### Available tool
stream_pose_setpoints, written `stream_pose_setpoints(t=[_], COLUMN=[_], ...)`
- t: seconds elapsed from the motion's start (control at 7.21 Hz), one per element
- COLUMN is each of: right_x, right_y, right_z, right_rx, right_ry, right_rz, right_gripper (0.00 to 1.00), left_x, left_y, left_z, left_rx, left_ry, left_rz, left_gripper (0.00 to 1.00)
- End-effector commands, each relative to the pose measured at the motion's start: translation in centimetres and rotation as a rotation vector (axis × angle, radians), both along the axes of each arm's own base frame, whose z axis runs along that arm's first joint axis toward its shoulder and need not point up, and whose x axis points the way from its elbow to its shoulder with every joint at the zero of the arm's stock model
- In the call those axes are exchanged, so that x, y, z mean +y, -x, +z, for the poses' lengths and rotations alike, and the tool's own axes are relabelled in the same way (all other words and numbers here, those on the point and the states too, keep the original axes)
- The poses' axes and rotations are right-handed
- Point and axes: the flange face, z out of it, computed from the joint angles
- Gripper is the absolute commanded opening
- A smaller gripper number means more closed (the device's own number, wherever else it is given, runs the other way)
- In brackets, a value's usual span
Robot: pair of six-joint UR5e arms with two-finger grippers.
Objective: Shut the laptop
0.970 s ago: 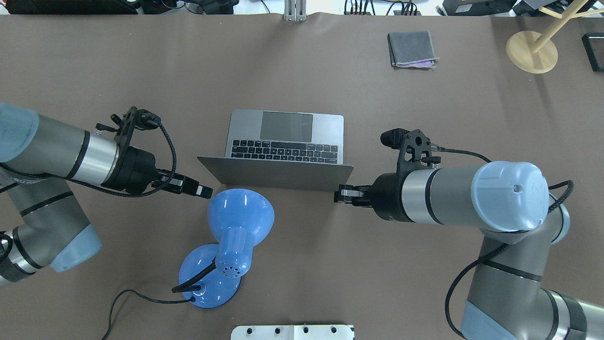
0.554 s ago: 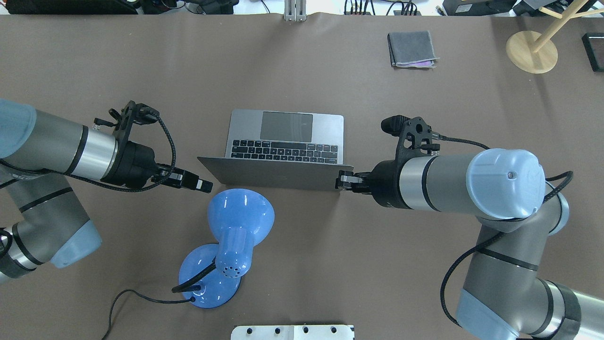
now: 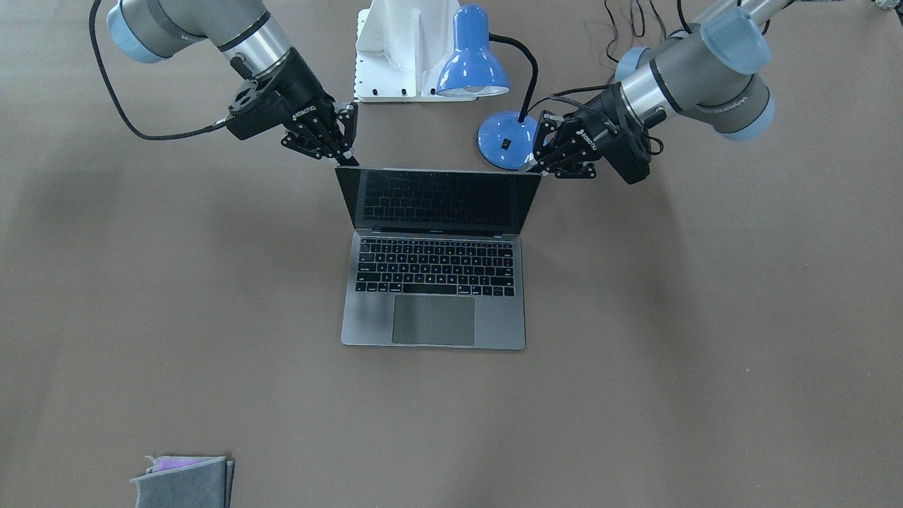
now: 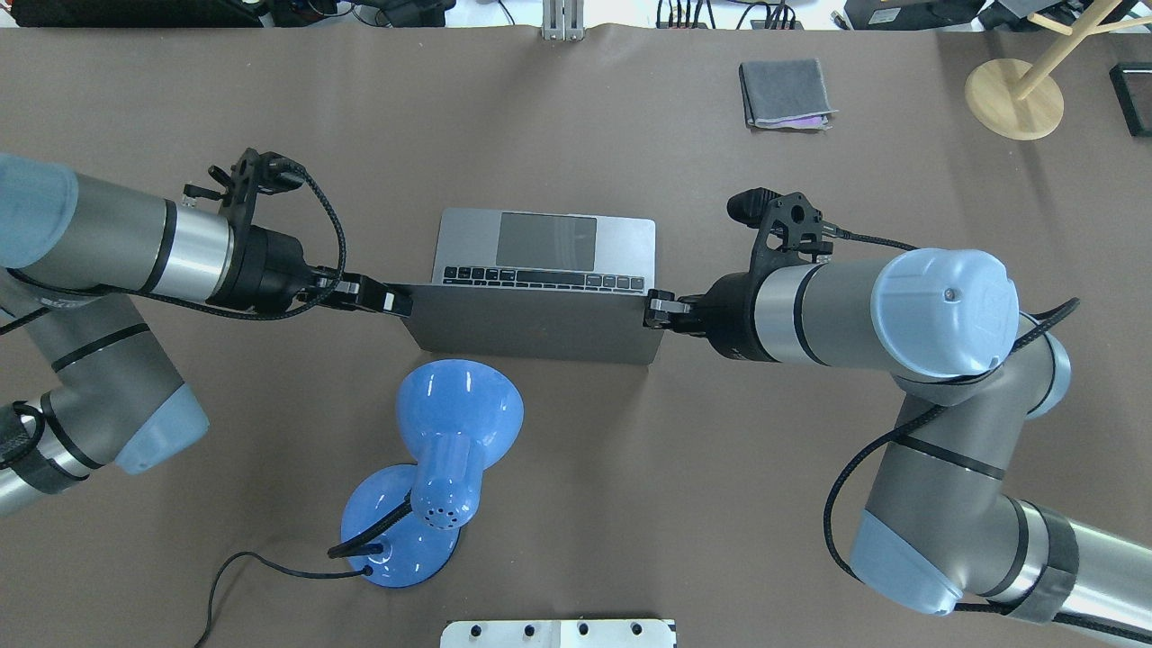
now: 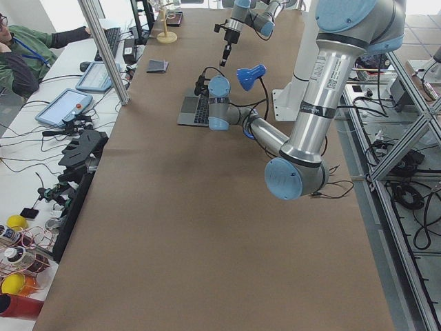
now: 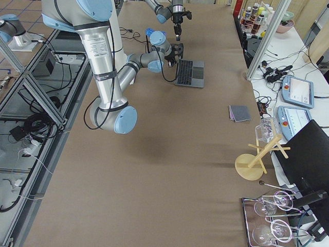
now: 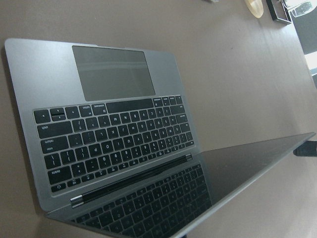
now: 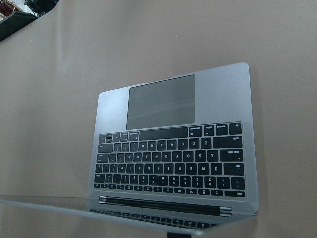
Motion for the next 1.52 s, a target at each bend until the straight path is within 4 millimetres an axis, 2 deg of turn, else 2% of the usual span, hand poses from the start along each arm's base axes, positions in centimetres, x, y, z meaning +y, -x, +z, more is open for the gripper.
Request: stream_pose_setpoints(t=[0.0, 0.42, 0.69, 0.97, 1.11, 1.25, 1.39], right_x=[-2.3, -7.1, -10.7, -12.1, -12.6, -13.3, -13.3], right_y=[0.5, 1.7, 4.2, 5.6, 6.5, 7.8, 8.5], right_z=[-0.3, 1.3, 1.7, 3.4, 4.8, 5.9, 6.5], right_rx=[0.008, 0.062, 0.100, 0.138, 0.164, 0.190, 0.203], right_ry=[0.006, 0.030, 0.056, 0.079, 0.095, 0.108, 0.114], right_rz=[0.029, 0.079, 0.102, 0.106, 0.104, 0.102, 0.099], right_gripper=[0.00, 0.00, 0.00, 0.00, 0.00, 0.00, 0.00], left_x=[-2.3, -5.4, -8.0, -11.0, -12.0, -12.2, -11.6], left_y=[0.1, -1.6, -3.6, -6.2, -7.0, -8.2, -9.9], left_z=[-0.1, 0.0, 0.6, 2.6, 4.7, 6.7, 7.4], left_rx=[-0.007, -0.027, -0.055, -0.113, -0.166, -0.209, -0.228], left_ry=[0.003, 0.019, 0.037, 0.061, 0.022, 0.012, 0.012], left_rz=[-0.030, -0.089, -0.147, -0.196, -0.221, -0.235, -0.261], left_gripper=[0.00, 0.00, 0.00, 0.00, 0.00, 0.00, 0.00])
